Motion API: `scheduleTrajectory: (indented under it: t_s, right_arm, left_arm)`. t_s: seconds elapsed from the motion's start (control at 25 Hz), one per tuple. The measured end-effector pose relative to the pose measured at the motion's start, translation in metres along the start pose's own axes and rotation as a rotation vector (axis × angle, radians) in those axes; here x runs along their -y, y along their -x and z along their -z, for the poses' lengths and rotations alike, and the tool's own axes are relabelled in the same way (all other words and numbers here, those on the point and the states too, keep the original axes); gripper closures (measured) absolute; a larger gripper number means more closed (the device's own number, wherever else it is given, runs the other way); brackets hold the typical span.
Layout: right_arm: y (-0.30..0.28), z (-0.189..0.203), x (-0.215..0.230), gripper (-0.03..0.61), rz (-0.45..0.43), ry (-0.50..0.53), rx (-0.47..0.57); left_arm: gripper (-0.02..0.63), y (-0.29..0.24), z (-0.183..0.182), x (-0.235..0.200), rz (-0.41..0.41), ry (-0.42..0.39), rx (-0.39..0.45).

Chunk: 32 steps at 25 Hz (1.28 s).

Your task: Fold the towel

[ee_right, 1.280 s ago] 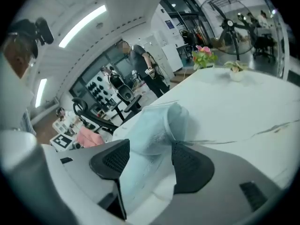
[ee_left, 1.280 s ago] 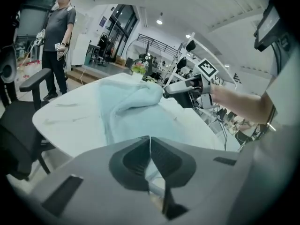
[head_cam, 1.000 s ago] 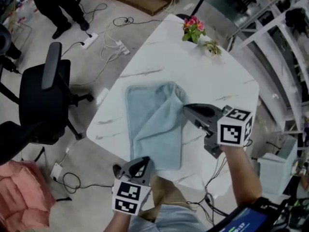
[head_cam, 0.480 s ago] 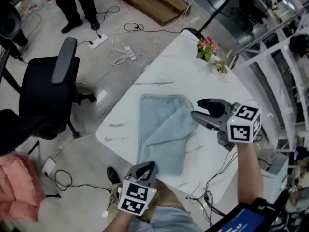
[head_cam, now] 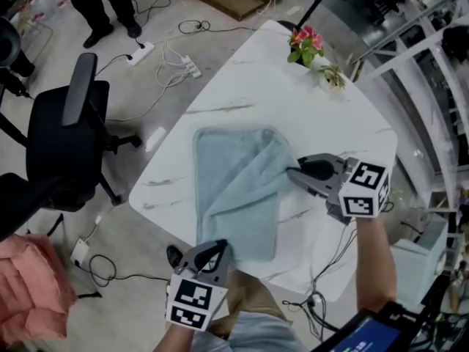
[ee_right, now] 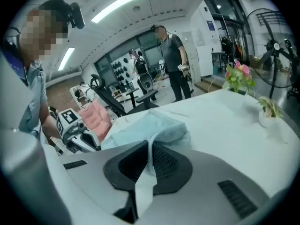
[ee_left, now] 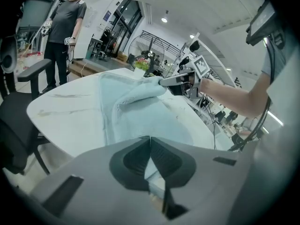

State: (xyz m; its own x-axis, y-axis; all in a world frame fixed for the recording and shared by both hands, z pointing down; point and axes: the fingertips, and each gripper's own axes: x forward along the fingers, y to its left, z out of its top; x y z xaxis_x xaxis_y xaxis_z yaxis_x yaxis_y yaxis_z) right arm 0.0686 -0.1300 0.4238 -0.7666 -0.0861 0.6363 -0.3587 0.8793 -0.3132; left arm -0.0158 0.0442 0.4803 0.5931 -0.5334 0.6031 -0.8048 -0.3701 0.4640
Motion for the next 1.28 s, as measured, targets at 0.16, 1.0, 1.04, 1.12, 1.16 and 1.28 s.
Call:
scheduleTrajectory:
  t_s: [0.16, 1.0, 1.04, 1.12, 1.16, 1.28]
  right_arm:
    - [0.004, -0.057, -0.014, 0.543, -0.024, 0.073, 0.053]
    - [-0.203, -0.112, 0.011, 0.518, -0.173, 0.277, -0.291]
    - [-0.211, -0.108, 0.016, 0.508, -0.160, 0.277, -0.306]
    - [-0.221, -0.104, 0.020, 0.494, -0.154, 0.266, -0.313]
    - [-0.222, -0.104, 0.018, 0.489, -0.159, 0.264, -0.321]
    - [-0.214, -0.104, 0.005, 0.352, -0.190, 0.298, -0.391]
  left_arm:
    - [0.604, -0.001, 0.005, 0.001, -0.001, -0.004, -0.010]
    - [0.604, -0.004, 0.002, 0.016, 0.017, 0.083, 0.036]
    - [0.604, -0.002, 0.002, 0.014, 0.018, 0.097, 0.039]
    - [0.604, -0.002, 0.004, 0.011, 0.021, 0.113, 0.045]
    - [0.604, -0.002, 0.005, 0.010, 0.023, 0.116, 0.044]
    - [0.604, -0.004, 0.007, 0.007, 0.028, 0.122, 0.038]
